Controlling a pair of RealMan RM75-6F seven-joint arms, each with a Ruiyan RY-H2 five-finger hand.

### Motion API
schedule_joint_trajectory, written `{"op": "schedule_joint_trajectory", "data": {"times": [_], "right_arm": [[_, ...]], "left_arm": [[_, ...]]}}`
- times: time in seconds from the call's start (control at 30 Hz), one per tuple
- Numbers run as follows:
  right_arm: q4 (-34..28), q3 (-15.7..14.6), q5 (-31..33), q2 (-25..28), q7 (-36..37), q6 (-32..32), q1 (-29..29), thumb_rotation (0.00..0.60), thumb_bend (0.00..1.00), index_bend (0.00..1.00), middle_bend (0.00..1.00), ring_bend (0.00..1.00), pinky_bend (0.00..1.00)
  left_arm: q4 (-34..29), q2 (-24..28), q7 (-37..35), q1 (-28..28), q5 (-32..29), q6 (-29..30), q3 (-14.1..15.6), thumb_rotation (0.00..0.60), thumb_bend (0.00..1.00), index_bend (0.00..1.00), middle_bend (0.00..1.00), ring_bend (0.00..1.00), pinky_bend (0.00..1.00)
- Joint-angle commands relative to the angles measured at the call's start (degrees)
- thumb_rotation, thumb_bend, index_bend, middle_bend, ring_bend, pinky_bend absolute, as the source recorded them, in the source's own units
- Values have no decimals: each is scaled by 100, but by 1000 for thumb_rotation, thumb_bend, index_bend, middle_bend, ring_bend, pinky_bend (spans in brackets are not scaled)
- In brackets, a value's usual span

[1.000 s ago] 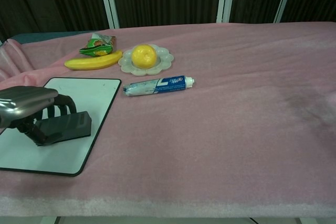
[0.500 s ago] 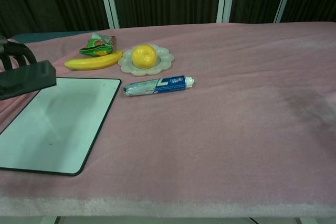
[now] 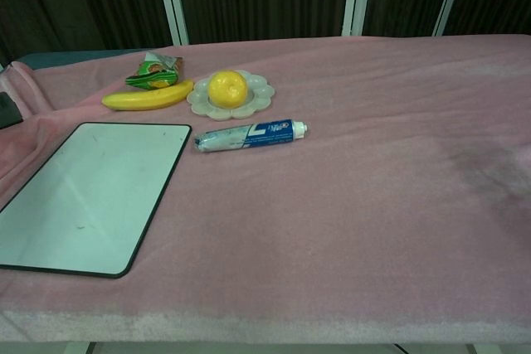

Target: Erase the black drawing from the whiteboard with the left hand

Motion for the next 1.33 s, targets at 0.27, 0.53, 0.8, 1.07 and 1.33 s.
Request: {"op": "schedule_joint_trajectory", "data": {"times": [0.27,0.53,0.8,1.07,1.33], "right_arm": [[8,-3,-12,18,39,21,-13,600,305,0,0,0,0],[-11,-88,-149,73,151,-49,20,600,305,0,0,0,0],[-9,-99,-163,90,183,-42,16,600,305,0,0,0,0],[5,-55,-69,27,64,-40,6,600,305,0,0,0,0],[2,-73,-89,-46,-100,-71,13,600,305,0,0,0,0]], "left_arm": [[232,4,-222,-41,-431,-1040,-66,600,495,147,358,391,519],[-243,363,-601,73,-172,-1160,-47,600,330,0,12,22,340],[-1593,885,-1536,873,1877,444,148,600,298,0,0,0,177],[-1751,839,-3419,2652,5879,3549,1666,600,320,0,0,0,91],[-1079,511,-3239,2823,6442,3628,1836,600,315,0,0,0,59]]}}
